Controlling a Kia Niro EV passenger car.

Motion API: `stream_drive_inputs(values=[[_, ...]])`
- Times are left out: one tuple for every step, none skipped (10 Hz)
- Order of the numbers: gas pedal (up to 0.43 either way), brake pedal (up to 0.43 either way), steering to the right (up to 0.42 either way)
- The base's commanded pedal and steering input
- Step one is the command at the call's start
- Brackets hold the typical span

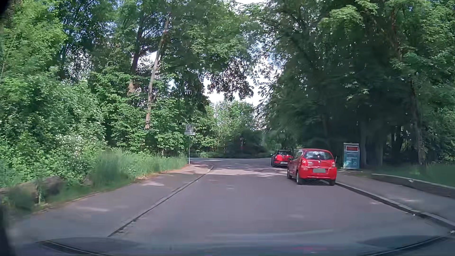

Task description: Follow the waypoints while adhering to traffic rules and regulations

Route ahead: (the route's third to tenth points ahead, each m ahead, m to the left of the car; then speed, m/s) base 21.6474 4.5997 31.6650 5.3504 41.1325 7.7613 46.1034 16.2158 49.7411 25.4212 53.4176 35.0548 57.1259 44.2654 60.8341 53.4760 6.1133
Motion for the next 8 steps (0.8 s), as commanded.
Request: stream_drive_inputs(values=[[0.059,0.018,0.001],[0.059,0.018,0.001],[0.047,0.018,0.001],[0.039,0.018,0.001],[0.02,0.018,0.001],[0.02,0.018,0.001],[0.008,0.018,0.001],[0.008,0.018,0.001]])
